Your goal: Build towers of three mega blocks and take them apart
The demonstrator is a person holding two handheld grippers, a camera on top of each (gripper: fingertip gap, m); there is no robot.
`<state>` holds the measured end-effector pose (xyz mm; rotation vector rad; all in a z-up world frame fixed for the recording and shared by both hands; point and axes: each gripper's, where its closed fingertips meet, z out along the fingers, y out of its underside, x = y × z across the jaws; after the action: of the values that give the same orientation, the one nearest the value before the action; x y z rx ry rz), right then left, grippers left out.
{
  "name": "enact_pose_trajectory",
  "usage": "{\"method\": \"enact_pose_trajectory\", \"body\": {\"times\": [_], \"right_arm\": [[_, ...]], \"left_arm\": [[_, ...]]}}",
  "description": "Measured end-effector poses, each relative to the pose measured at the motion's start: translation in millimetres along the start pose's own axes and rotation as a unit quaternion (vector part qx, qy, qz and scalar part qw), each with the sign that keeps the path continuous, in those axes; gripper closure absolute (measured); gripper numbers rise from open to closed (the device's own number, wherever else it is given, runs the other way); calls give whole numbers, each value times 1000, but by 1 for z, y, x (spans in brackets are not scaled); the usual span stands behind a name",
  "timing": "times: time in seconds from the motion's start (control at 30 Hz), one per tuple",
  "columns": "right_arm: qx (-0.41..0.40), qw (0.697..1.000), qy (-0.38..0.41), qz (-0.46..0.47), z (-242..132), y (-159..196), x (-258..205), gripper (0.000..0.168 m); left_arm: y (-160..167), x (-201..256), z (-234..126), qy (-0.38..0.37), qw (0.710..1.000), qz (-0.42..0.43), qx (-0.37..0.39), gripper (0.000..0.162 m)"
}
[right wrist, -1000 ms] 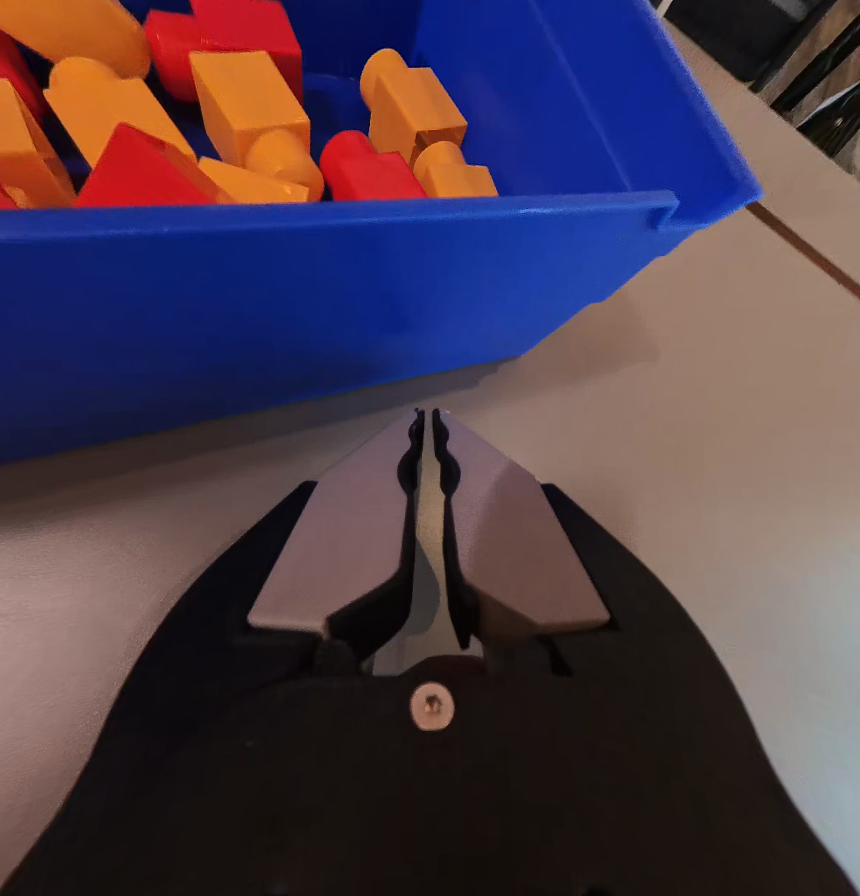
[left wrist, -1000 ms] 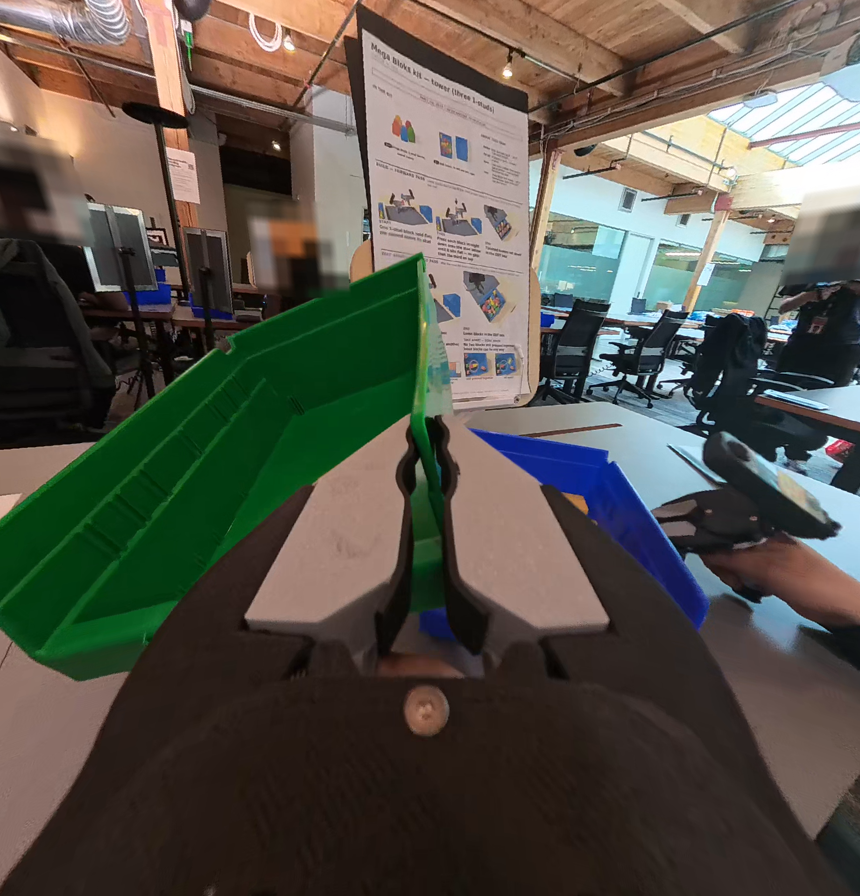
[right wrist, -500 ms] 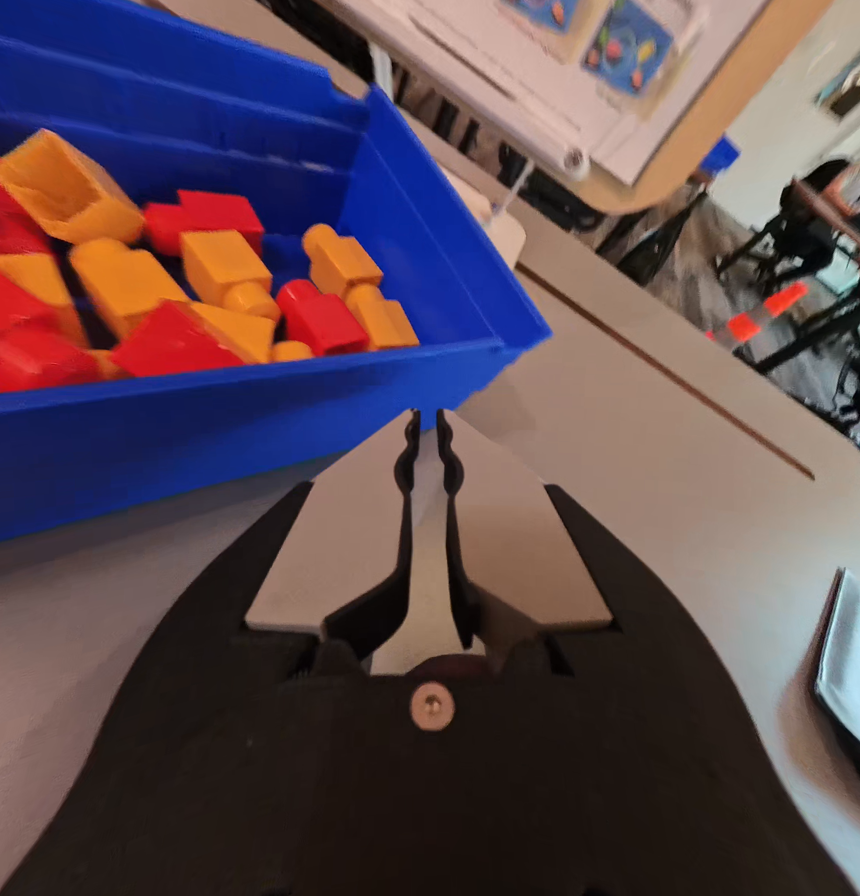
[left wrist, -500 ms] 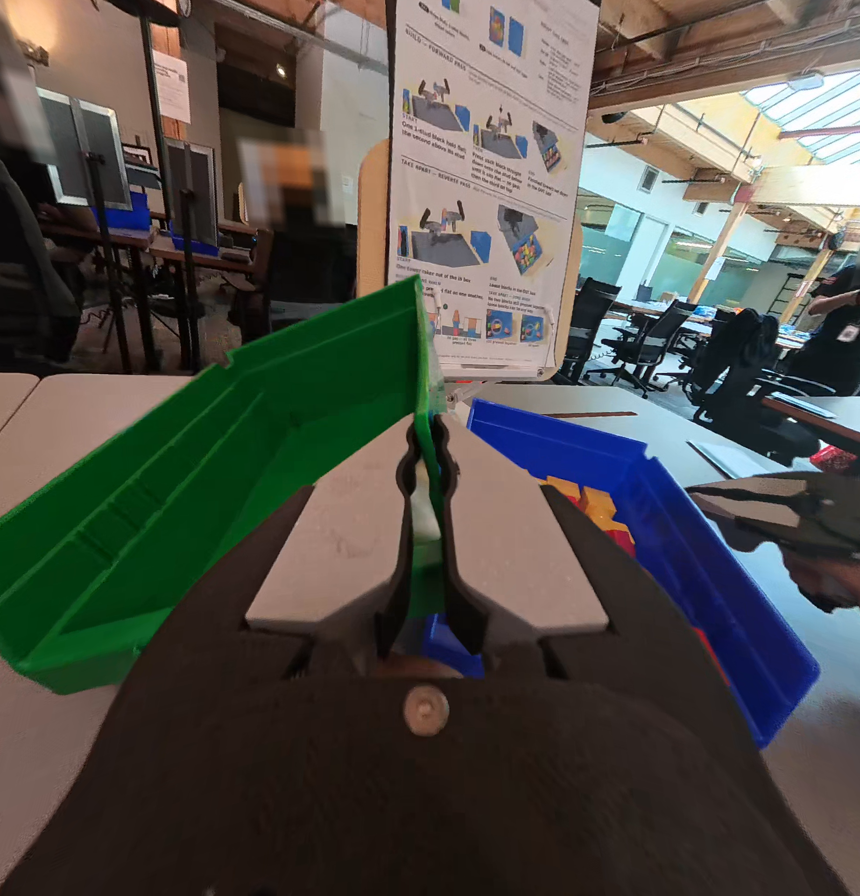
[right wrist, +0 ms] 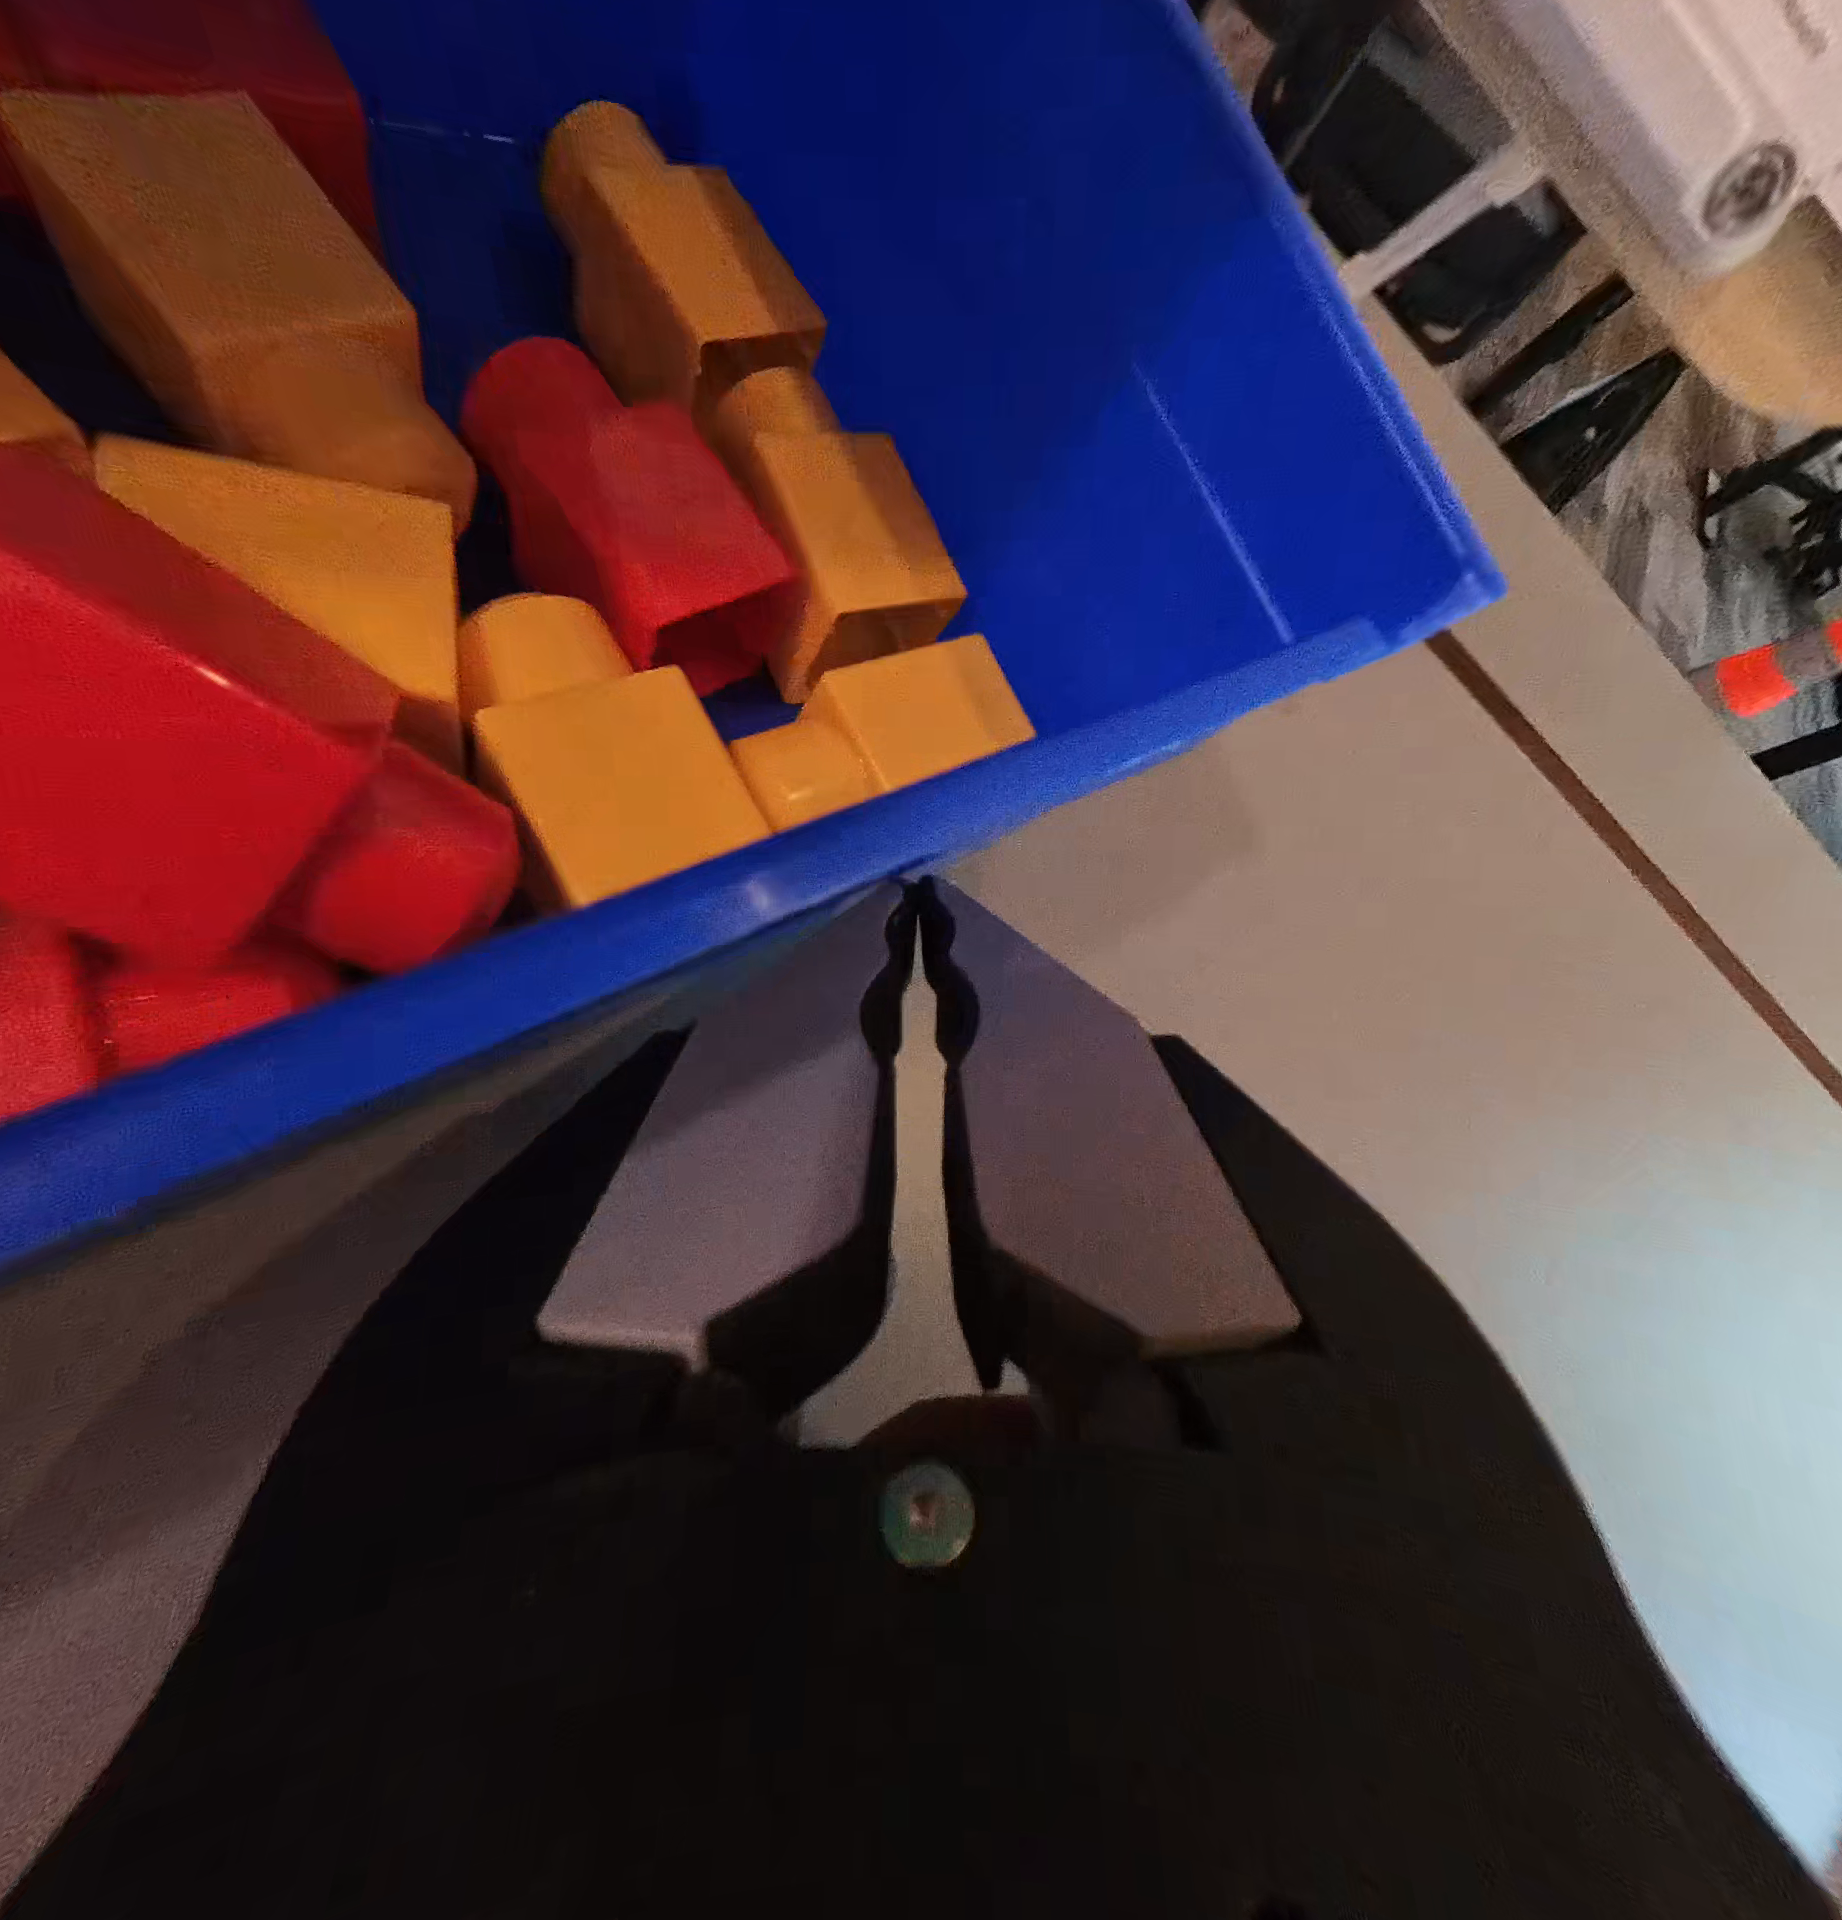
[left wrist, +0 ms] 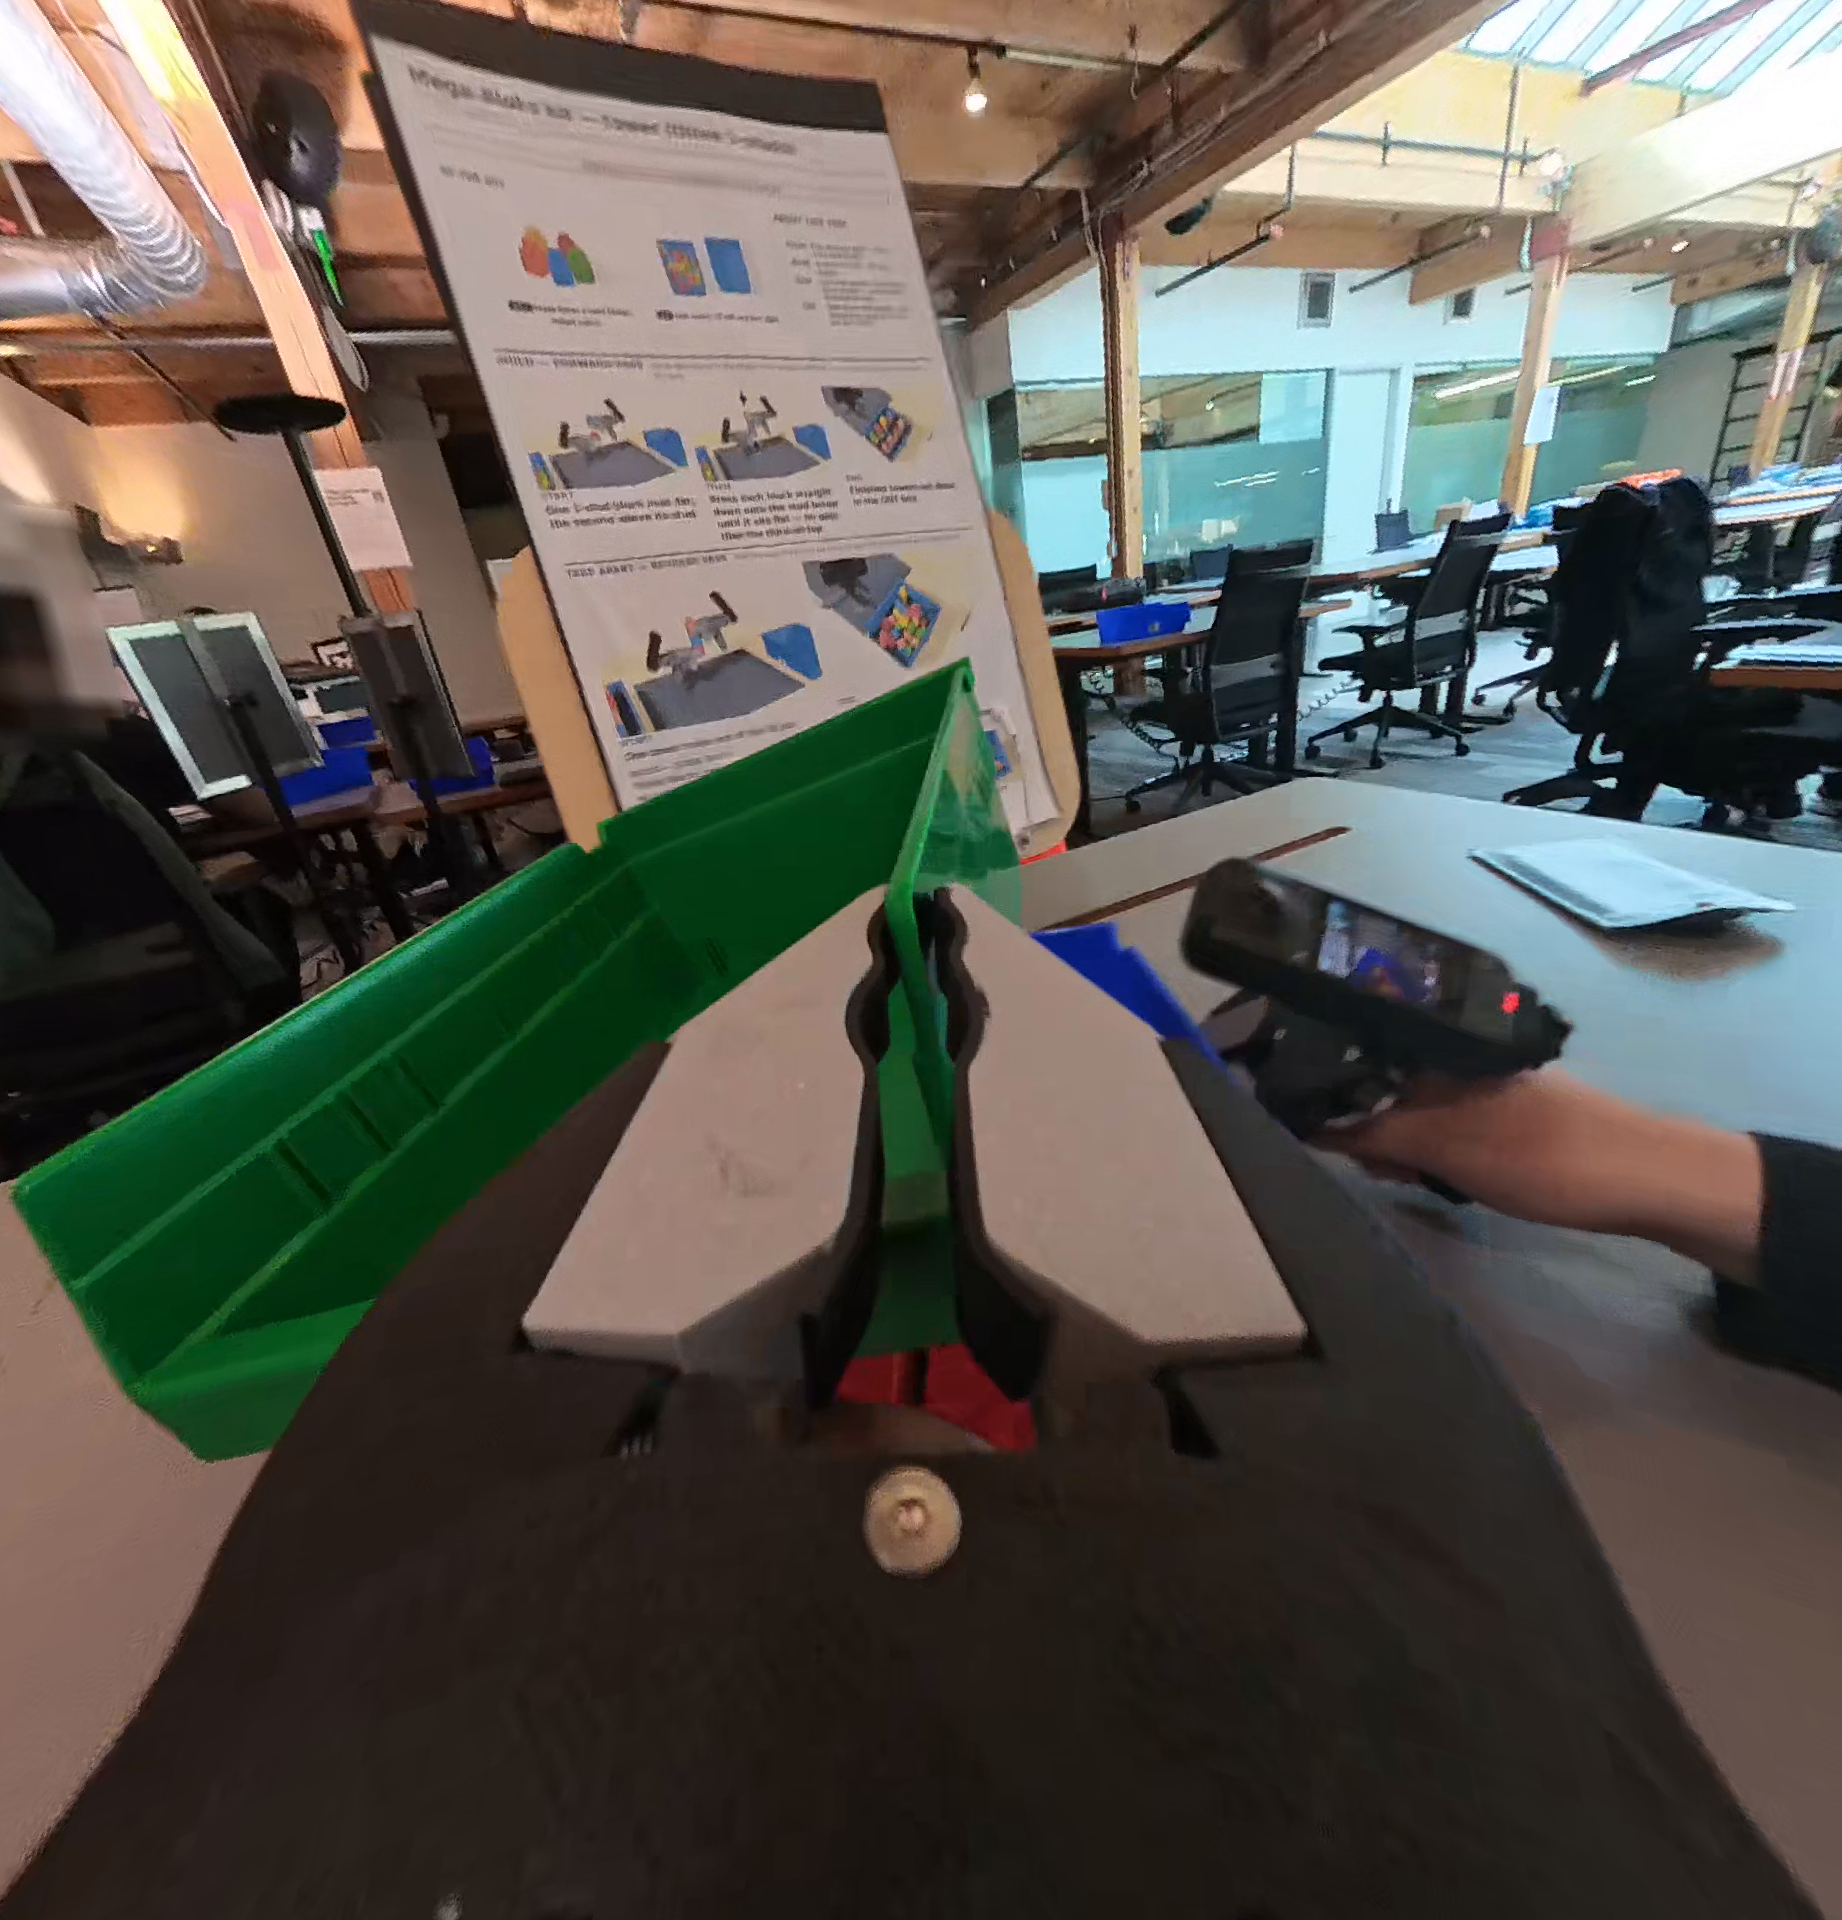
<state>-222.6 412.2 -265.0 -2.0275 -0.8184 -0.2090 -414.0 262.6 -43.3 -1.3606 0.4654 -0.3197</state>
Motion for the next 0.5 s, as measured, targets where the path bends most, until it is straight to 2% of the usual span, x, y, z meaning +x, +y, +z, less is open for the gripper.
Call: {"method": "enact_pose_trajectory", "body": {"times": [0.1,0.2,0.3,0.37,0.4,0.5], "right_arm": [[18,1000,-21,3,14,-22,-20,168],[73,991,-93,68,17,-61,-51,168],[129,959,-214,134,3,-96,-88,168],[178,923,-314,137,-30,-110,-106,168],[195,908,-347,127,-48,-110,-106,168],[214,921,-285,159,-68,-96,-48,168]], "left_arm": [[-6,25,7,15,1000,3,17,160],[-18,33,14,-10,999,12,43,160],[-36,21,16,-40,997,-5,73,160],[-46,15,17,-42,996,-19,80,161],[-49,16,19,-38,996,-24,80,161],[-54,30,35,-40,996,-17,73,162]]}}
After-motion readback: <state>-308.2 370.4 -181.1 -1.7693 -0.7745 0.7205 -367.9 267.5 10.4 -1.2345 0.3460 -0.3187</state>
